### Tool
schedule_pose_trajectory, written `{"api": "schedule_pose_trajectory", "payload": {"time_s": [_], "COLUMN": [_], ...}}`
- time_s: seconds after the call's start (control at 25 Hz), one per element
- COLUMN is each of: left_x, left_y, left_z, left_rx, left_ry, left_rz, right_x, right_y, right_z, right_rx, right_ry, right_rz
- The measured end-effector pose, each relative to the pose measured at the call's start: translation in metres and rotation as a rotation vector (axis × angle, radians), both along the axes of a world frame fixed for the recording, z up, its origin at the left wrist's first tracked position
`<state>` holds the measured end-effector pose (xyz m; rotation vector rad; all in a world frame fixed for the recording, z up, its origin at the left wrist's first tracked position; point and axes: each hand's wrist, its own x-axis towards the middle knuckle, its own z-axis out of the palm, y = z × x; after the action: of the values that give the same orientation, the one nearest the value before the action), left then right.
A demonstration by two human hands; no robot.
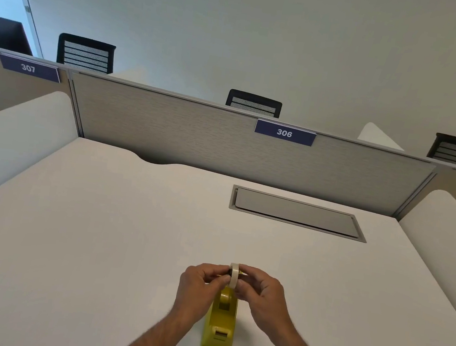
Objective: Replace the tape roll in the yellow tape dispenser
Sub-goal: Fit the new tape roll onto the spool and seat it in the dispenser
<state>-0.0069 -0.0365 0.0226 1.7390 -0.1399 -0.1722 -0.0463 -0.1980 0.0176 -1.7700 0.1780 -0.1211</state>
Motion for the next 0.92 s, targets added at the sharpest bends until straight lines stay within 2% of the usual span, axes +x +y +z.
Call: {"api": "schedule_pose_trajectory", "payload": {"time_s": [0.4, 0.92], "left_x": [0.006, 0.006], "left_y": [0.008, 0.005], "left_z": [-0.013, -0.025], "left_rx": [0.188, 0.235], "left_ry": [-0.079, -0.066], "left_rz": [-0.071, -0.042], "right_x": [0.005, 0.006], "right_y": [0.002, 0.000], "right_z": [-0.003, -0.015], "right_rx": [-0.540, -0.630], "right_ry": [-0.044, -0.034], "right_rz": [0.058, 0.071]}}
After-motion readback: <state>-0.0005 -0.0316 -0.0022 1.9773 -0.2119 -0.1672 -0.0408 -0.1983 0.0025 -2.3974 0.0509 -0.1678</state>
